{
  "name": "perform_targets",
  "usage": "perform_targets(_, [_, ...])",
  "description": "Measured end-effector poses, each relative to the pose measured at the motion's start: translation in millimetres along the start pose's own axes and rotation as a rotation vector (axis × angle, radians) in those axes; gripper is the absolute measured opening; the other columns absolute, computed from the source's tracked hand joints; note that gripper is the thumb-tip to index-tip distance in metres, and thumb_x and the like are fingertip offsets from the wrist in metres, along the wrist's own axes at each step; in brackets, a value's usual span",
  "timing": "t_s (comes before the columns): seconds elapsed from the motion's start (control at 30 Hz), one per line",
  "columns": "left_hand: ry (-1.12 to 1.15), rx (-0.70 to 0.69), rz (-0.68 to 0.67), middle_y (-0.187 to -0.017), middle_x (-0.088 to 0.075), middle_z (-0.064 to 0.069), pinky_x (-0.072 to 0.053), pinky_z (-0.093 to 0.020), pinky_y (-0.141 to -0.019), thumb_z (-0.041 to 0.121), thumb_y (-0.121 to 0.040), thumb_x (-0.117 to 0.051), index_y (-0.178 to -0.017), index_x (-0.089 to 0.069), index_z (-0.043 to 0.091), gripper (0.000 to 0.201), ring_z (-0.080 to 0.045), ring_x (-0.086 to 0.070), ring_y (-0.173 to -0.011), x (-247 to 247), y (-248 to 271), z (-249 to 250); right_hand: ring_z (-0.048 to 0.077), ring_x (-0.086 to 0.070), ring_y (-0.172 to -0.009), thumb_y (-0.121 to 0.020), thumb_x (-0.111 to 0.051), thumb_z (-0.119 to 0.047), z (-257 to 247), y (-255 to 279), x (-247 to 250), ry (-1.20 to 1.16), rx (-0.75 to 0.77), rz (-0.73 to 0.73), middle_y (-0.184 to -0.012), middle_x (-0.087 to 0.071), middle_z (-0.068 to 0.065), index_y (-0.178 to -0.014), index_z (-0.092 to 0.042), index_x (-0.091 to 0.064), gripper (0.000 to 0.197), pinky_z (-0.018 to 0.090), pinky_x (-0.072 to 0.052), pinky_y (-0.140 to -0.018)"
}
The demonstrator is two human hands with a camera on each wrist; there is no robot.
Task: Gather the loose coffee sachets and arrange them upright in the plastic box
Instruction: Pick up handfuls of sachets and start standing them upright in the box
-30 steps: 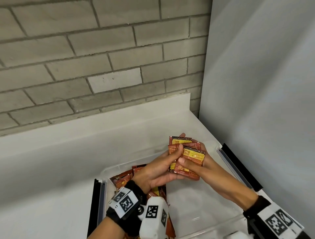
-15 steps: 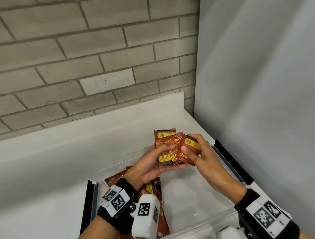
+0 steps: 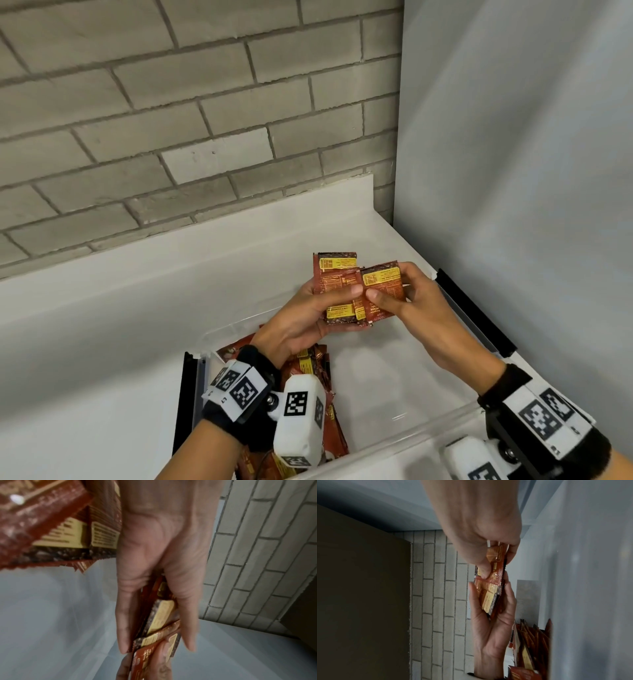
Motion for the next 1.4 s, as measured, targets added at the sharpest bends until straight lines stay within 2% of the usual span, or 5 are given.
perform_targets(0.5, [0.046, -0.051, 0.037, -0.122, -0.065, -0.019, -0.056, -0.044, -0.088, 0.009, -0.079, -0.067, -0.127, -0.055, 0.002, 0.050, -0.033, -0.064, -0.109, 4.7, -3.1, 1.5, 0.015, -0.066, -0.103, -0.076, -0.074, -0.024, 3.1, -0.6, 3.1, -0.137, -0.139, -0.042, -0.104, -0.073, -0.003, -0.113, -0.018, -0.065, 0.038, 0.033, -0.048, -0.097])
perform_targets(0.7, [0.001, -0.064, 0.056, -0.124, -0.063, -0.020, -0.057, -0.041, -0.086, 0.022, -0.077, -0.075, -0.127, -0.056, 0.004, 0.057, -0.034, -0.062, -0.113, 5.2, -3.8, 0.0, 0.018, -0.068, -0.100, -0.081, -0.072, -0.017, 5.8, -1.3, 2.5, -0.166, -0.182, -0.045, -0.105, -0.072, 0.000, -0.116, -0.015, -0.061, 0.037, 0.036, -0.052, -0.092])
perform_targets(0.83, [0.128, 0.002, 0.052, -0.122, -0.064, -0.020, -0.054, -0.048, -0.088, 0.035, -0.082, -0.062, -0.126, -0.055, 0.007, 0.053, -0.033, -0.065, -0.106, 4.0, -4.3, 2.7, 0.017, -0.067, -0.100, -0.084, -0.069, -0.016, 6.5, -2.7, 4.5, -0.168, -0.174, 0.013, -0.106, -0.072, 0.001, -0.116, -0.015, -0.060, 0.033, 0.034, -0.051, -0.092])
perform_targets(1.2, [0.093, -0.060, -0.009, -0.125, -0.065, -0.013, -0.057, -0.047, -0.084, 0.023, -0.092, -0.054, -0.137, -0.051, 0.023, 0.046, -0.030, -0.064, -0.110, 3.6, -3.5, 2.3, 0.019, -0.068, -0.100, -0.077, -0.073, -0.016, 0.3, -0.4, 4.3, -0.230, -0.208, -0.049, -0.102, -0.074, 0.002, -0.111, -0.013, -0.067, 0.034, 0.037, -0.050, -0.096])
perform_targets(1.4, [0.063, -0.093, 0.035, -0.120, -0.066, -0.015, -0.059, -0.044, -0.080, 0.015, -0.085, -0.061, -0.127, -0.057, 0.016, 0.042, -0.029, -0.067, -0.106, 6.6, -4.2, 2.2, 0.021, -0.070, -0.096, -0.082, -0.071, -0.013, 0.5, -0.5, 5.0, -0.266, -0.228, -0.039, -0.101, -0.074, 0.003, -0.112, -0.013, -0.064, 0.031, 0.041, -0.053, -0.091])
Point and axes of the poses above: each hand's wrist, its own y-axis away from the middle knuckle, its own x-axis out of the back of the hand, z = x × y, the point moved 2 cm from there along -y, towards the middle knuckle
